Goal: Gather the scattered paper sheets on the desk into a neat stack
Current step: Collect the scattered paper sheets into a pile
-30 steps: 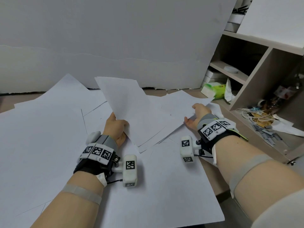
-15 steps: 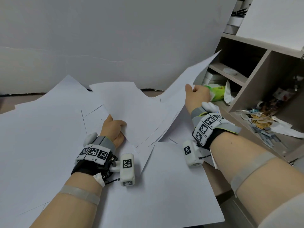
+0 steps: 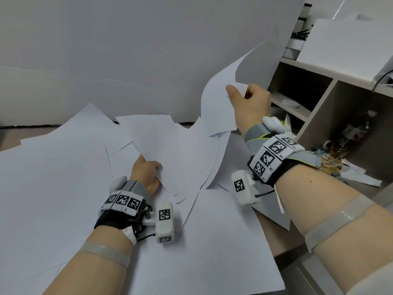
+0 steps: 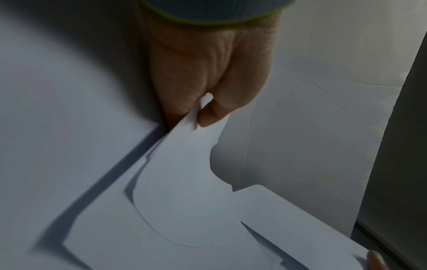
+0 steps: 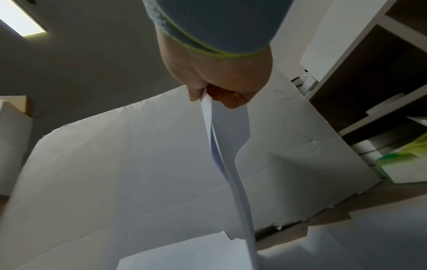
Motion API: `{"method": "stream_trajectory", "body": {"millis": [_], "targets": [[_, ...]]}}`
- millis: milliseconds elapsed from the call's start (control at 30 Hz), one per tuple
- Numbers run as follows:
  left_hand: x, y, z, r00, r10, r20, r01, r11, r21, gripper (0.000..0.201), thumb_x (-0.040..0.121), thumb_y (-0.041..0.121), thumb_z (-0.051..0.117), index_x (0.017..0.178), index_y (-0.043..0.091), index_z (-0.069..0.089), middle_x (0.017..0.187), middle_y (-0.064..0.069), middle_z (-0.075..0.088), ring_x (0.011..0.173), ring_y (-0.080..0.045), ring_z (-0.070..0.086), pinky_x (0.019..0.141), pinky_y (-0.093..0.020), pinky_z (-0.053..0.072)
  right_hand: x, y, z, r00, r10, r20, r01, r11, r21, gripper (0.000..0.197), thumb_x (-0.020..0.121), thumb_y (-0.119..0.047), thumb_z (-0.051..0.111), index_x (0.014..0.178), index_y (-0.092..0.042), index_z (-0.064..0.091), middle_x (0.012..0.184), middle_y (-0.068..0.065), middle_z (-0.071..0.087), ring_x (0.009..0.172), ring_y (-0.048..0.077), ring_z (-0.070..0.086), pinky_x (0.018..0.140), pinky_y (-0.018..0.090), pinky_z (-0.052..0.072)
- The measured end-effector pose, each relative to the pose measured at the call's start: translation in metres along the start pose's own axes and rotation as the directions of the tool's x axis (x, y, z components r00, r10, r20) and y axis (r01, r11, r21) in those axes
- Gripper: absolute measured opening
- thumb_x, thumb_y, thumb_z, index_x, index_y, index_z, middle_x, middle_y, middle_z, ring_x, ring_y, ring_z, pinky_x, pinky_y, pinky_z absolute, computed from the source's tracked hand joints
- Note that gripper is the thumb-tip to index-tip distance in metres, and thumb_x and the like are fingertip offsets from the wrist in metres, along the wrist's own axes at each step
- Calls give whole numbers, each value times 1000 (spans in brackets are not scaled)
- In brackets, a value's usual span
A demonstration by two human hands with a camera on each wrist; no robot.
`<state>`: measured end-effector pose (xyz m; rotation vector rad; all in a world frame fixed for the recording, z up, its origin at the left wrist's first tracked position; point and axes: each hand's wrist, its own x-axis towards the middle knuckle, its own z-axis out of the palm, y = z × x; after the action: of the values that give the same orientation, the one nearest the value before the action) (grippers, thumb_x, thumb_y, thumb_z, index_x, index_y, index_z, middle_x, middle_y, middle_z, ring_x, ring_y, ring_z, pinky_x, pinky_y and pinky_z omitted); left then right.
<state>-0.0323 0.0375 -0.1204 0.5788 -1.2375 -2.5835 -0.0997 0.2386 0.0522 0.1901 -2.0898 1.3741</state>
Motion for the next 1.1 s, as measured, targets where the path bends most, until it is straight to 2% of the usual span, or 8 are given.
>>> {"method": "stream_trajectory", "body": {"millis": [167,233,367,500,700,800,1000,1100], "targets": [[2,0,-2,1000,-1,-5,1,1000,6,59,82,-27,31,121,10,57,107,-11,67,95,-33,64,78,-37,55,17,-18,-10,993,-57,-101,60,998,34,46,84,-41,70,70,-1,51,65,3,47,60,13,37,54,27,34],[2,-1,-2,1000,5,-5,-5,1000,15,61,82,-27,32,122,10,58,107,-11,68,95,-32,65,80,-37,55,25,-23,-14,995,-47,-88,51,998,46,44,83,-41,70,65,-7,48,63,-1,46,61,13,38,55,27,36],[0,0,1,1000,9,-8,-9,1000,20,62,82,-26,31,125,9,57,105,-10,68,91,-30,65,78,-35,56,14,-31,-1,984,-97,151,117,984,-132,39,81,-40,71,63,-14,49,59,-5,44,58,13,36,54,28,32],[-3,1,1,1000,-3,2,3,1000,-1,59,84,-24,33,126,10,57,109,-11,68,97,-33,65,85,-40,55,-18,-31,24,890,-89,447,225,939,-261,49,80,-38,74,56,-20,36,55,-6,34,51,12,29,47,26,25],[-12,7,5,997,-9,75,9,1000,-3,57,85,-18,36,129,10,56,117,-18,68,106,-38,65,94,-53,53,-57,-24,56,707,-37,706,343,891,-297,51,79,-40,76,56,-18,36,57,-3,37,53,16,32,49,30,24],[-11,6,5,994,-31,103,29,999,18,55,86,-15,37,131,10,57,118,-20,68,108,-40,65,94,-56,52,-70,-21,71,641,-23,767,384,875,-295,56,78,-40,78,56,-17,32,59,0,31,56,18,26,50,32,19],[-7,9,-1,998,-45,44,49,995,-81,45,88,-15,38,124,5,56,103,-19,73,91,-36,70,93,-57,52,-80,0,82,616,67,785,373,853,-366,63,73,-36,82,53,-18,25,57,0,28,57,20,26,52,31,18],[1,9,-7,996,-80,-46,72,984,-165,42,95,-4,40,135,6,52,117,-23,68,101,-39,68,94,-61,49,-82,11,77,578,110,809,378,842,-384,62,71,-35,82,54,-19,24,57,-1,27,58,21,26,53,29,20]]}}
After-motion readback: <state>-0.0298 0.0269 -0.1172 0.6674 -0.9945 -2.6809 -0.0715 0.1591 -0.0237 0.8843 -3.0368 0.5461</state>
